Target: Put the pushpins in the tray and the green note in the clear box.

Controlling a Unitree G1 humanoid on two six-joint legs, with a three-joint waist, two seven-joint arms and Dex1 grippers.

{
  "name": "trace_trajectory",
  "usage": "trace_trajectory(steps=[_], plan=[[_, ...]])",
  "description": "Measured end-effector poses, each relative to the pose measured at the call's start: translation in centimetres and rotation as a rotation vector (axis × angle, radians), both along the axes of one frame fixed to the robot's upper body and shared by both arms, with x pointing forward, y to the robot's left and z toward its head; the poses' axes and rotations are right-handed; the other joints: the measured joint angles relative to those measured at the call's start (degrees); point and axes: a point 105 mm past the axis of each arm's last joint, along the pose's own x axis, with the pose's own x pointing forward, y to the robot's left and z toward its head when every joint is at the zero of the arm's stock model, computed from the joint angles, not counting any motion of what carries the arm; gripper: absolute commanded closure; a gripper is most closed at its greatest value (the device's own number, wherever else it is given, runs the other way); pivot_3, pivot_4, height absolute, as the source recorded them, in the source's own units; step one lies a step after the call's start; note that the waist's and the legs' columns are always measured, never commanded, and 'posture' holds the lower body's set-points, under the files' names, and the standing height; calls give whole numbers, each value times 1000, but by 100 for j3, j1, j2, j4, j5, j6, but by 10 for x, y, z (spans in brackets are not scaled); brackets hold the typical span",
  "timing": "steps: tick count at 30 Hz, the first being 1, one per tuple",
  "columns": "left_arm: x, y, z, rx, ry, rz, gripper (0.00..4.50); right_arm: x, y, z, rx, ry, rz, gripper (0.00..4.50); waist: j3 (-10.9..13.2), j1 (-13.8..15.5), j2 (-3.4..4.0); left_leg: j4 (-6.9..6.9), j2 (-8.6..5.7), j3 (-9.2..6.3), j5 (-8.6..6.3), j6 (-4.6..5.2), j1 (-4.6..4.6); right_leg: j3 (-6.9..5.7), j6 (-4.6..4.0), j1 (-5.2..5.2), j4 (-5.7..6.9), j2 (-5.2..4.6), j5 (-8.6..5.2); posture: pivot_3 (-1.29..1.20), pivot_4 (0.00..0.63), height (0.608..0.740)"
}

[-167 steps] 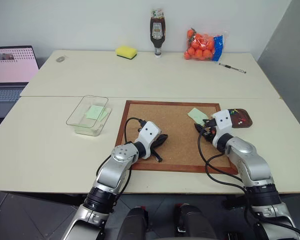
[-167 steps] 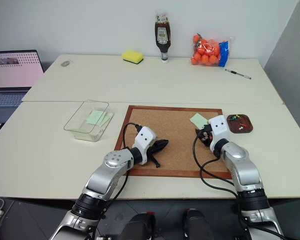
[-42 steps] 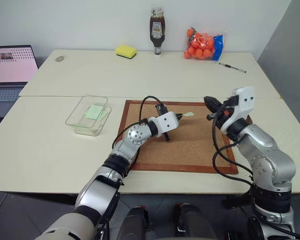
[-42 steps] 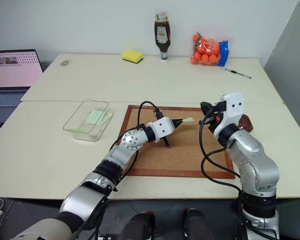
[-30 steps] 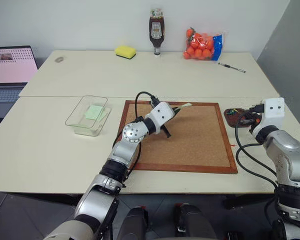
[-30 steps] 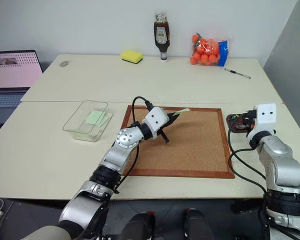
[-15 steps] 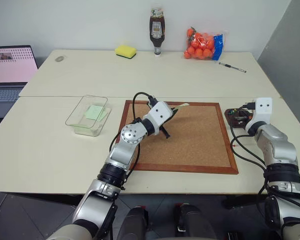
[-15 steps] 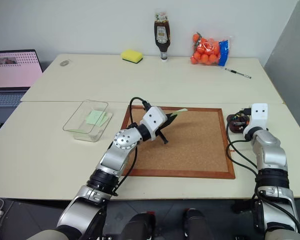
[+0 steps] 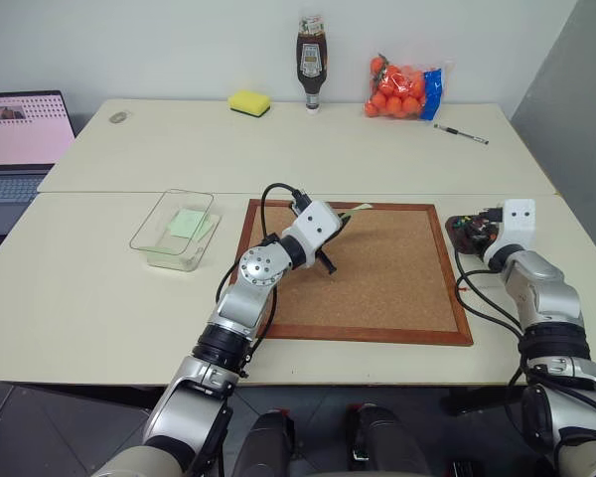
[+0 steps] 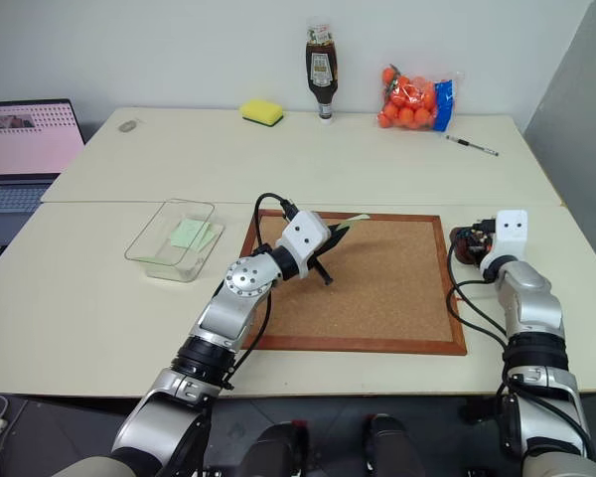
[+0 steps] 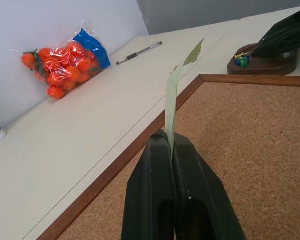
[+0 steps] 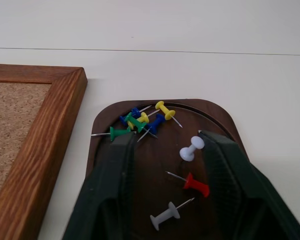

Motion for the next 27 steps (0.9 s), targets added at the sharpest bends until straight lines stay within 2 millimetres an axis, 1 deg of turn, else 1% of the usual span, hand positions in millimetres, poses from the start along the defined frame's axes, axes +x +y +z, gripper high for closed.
trace_trajectory(steps=[3, 14, 20, 23, 24, 27], plan=[[0, 1, 0, 0, -2, 5, 4500, 0, 1, 2, 10, -3, 2, 2282, 0, 0, 0, 0, 0, 0, 0, 0, 0, 0, 0, 0, 0, 0, 0, 0, 150, 740], [1, 2, 1, -2, -4, 13, 4500, -1, 1, 21, 103, -53, -13, 2282, 0, 2, 0, 0, 1, -1, 0, 0, 0, 0, 0, 0, 0, 0, 0, 0, 150, 740], [1, 1, 1, -4, -4, 14, 4500, -2, 0, 21, 113, -45, -23, 2282, 0, 2, 0, 0, 1, -1, 0, 0, 0, -1, 0, 0, 1, 0, 0, 0, 150, 740], [2, 0, 2, -11, -6, 18, 4500, -5, 2, 26, 85, -64, -12, 2282, 0, 2, 0, -1, 0, -1, 0, 0, -1, -1, 0, -1, 0, 0, 0, 0, 150, 740], [2, 1, 2, -15, -8, 26, 4500, -7, 4, 30, 48, -77, 15, 2282, 0, 6, 0, -1, 0, -1, 0, 0, -2, -1, 0, -1, -1, 0, 0, 0, 150, 740], [6, 9, 7, -35, -9, 74, 4500, -18, 22, 42, -38, -118, 148, 2282, 0, -3, 0, -2, 2, -3, 0, 0, -3, -2, 0, -2, -2, 0, 0, 0, 150, 740]])
